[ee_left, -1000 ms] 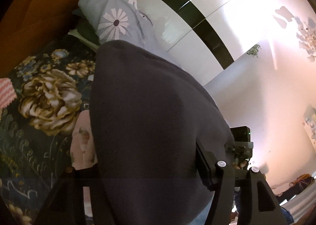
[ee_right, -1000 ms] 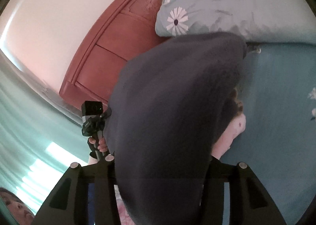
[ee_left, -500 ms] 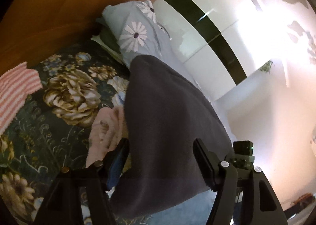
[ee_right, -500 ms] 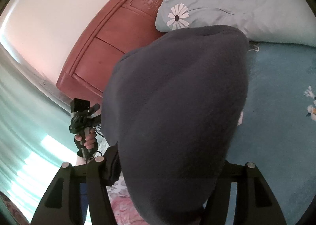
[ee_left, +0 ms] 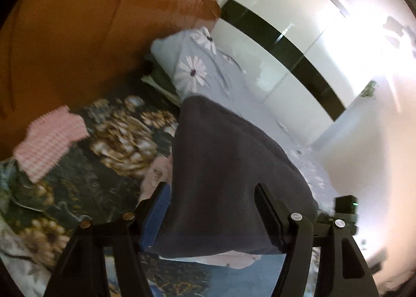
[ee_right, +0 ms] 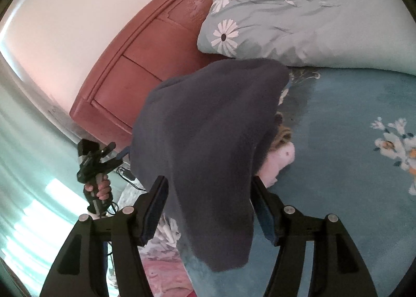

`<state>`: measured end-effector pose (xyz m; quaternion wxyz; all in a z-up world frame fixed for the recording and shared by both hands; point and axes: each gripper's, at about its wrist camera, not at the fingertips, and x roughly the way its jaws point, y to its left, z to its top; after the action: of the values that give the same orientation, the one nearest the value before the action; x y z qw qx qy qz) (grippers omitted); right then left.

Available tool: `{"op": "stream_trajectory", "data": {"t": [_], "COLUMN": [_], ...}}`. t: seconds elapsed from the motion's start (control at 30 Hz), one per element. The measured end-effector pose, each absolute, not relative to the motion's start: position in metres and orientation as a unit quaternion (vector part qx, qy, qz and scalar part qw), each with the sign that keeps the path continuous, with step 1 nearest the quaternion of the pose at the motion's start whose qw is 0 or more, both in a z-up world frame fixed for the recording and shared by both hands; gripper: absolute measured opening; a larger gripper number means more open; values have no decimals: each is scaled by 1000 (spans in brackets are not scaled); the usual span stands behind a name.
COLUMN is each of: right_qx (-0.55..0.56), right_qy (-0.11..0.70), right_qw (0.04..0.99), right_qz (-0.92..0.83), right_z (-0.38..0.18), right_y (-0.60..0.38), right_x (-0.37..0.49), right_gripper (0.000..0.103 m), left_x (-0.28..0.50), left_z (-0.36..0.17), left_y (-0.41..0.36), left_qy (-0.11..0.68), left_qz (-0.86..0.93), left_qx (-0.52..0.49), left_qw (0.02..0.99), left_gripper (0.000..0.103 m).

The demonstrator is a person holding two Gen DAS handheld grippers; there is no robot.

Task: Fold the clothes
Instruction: 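Carry the jacket bundle with both grippers toward the folded clothes stack, then lower the jacket onto the pink clothes stack and open both grippers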

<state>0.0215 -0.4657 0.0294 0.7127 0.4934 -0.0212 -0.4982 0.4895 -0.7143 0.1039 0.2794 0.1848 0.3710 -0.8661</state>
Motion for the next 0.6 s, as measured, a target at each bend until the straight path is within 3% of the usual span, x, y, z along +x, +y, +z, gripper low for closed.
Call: {"op": "stream_trajectory", "data": {"t": [0.23, 0.6], "right_qx": [435, 355], "right_qy": [-29, 44], "right_qw": [696, 709], "right_qz": [-570, -608], "right_z": [46, 46], "right_y": [-409, -379], "right_x": [18, 100], "right_gripper": [65, 66], "left_x": [486, 443], "left_z": [132, 61], "left_y": [-637, -529], "left_qy": [258, 262], "left_qz": [-863, -844], "left_qx": [165, 180], "left_qw": [402, 432], "left_gripper": [73, 83]}}
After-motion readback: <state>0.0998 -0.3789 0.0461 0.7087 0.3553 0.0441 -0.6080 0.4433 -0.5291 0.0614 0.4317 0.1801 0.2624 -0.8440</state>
